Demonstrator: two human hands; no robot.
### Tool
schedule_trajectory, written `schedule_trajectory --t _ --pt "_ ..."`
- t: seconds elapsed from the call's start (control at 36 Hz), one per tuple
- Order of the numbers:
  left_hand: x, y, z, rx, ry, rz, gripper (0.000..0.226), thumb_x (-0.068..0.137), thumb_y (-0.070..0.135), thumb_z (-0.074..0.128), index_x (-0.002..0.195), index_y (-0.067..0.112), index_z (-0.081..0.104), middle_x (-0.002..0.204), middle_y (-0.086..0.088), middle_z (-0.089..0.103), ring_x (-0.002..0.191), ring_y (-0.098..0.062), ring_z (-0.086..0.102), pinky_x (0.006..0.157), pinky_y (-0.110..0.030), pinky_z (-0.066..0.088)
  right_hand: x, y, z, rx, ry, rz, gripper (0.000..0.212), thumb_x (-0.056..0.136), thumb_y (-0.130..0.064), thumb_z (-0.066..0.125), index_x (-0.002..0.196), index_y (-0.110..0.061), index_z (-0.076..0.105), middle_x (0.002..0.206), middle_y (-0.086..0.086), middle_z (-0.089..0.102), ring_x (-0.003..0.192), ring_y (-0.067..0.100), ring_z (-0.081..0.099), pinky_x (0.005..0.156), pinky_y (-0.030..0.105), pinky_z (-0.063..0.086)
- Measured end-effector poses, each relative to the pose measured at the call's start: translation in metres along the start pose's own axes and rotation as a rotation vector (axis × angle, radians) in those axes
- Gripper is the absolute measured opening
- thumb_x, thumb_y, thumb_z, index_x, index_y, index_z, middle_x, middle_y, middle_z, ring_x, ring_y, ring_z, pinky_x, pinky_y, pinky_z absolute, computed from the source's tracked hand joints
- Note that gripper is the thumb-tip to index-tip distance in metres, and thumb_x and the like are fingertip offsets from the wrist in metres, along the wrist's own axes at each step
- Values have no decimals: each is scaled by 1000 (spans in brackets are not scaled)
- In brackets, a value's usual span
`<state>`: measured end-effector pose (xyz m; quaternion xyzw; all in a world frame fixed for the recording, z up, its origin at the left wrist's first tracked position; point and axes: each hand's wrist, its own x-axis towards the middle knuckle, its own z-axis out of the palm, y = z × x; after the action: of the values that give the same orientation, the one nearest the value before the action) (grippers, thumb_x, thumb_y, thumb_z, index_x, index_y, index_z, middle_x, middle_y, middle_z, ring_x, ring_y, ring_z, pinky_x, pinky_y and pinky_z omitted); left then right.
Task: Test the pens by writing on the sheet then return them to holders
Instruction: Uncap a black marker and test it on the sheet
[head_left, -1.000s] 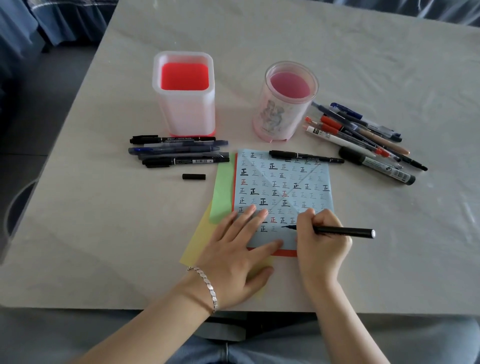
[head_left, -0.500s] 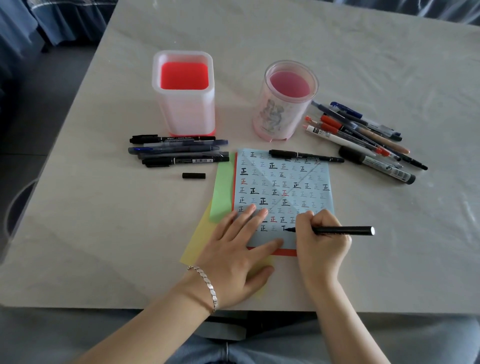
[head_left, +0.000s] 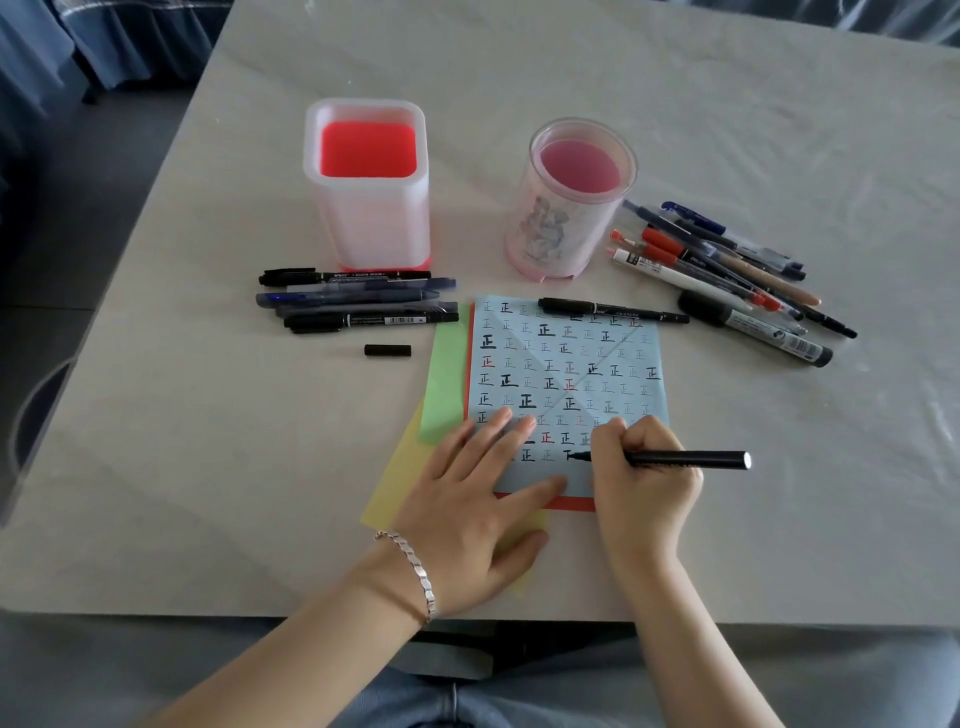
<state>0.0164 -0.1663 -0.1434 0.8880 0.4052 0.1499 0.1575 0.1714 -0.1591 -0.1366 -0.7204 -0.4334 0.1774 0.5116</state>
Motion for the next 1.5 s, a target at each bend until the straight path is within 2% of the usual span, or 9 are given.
schedule_trajectory --t 0.56,0.81,0.97,1.08,1.19,1.25,1.33,1.42,1.5 --pt "0 -1 1 6 8 5 38 86 43 47 119 30 58 142 -15 41 136 -31 29 107 -46 24 0 1 0 -20 -43 -30 38 72 -15 53 47 -22 26 43 -5 36 42 9 29 43 15 23" --pt "0 -1 2 21 5 16 37 86 43 46 119 31 58 142 -15 41 136 -31 29 107 -46 23 0 -1 0 -38 42 -2 38 70 -11 49 47 -24 21 40 -9 36 42 6 30 43 12 23" --pt "-1 -2 3 19 7 24 37 86 43 46 119 31 59 142 -15 41 136 -30 29 107 -46 24 -1 -3 -1 73 89 58 39 74 -10 50 48 -20 23 38 -8 29 41 6 25 43 13 19" --pt "0 -3 0 -87 100 -1 31 89 35 45 116 27 57 139 -12 46 133 -24 35 106 -44 26 1 -3 -3 117 91 68 37 75 -19 52 48 -18 27 42 0 32 43 7 26 43 17 23" --pt "8 -23 -15 -9 289 -120 31 85 15 44 115 17 51 128 -10 56 118 -20 47 99 -40 34 1 -5 -4 136 88 115 37 75 -19 52 50 -6 28 44 4 31 45 8 28 45 22 26" --pt "13 -40 -26 49 348 -237 33 83 12 42 114 14 53 124 -10 59 110 -21 50 94 -37 34 1 -6 -3 124 87 123 36 76 -18 52 49 -7 30 43 1 31 44 7 28 45 22 26" --pt "17 -62 -37 143 364 -324 34 81 12 40 109 10 59 119 -9 61 104 -22 52 86 -35 34 1 -7 -3 119 83 137 35 75 -19 52 48 -12 31 42 1 33 43 8 29 44 22 26" --pt "18 -73 -44 215 356 -343 28 76 8 51 99 8 66 101 -6 67 91 -24 60 75 -35 44 2 -8 -2 122 77 150 35 75 -19 52 48 -11 31 41 2 32 43 8 29 44 23 26" --pt "16 -79 -44 202 356 -347 21 72 -3 63 92 5 68 90 -9 65 87 -23 51 69 -39 49 2 -9 -2 133 71 159 36 75 -20 52 48 -9 31 43 8 33 43 8 28 44 25 26"
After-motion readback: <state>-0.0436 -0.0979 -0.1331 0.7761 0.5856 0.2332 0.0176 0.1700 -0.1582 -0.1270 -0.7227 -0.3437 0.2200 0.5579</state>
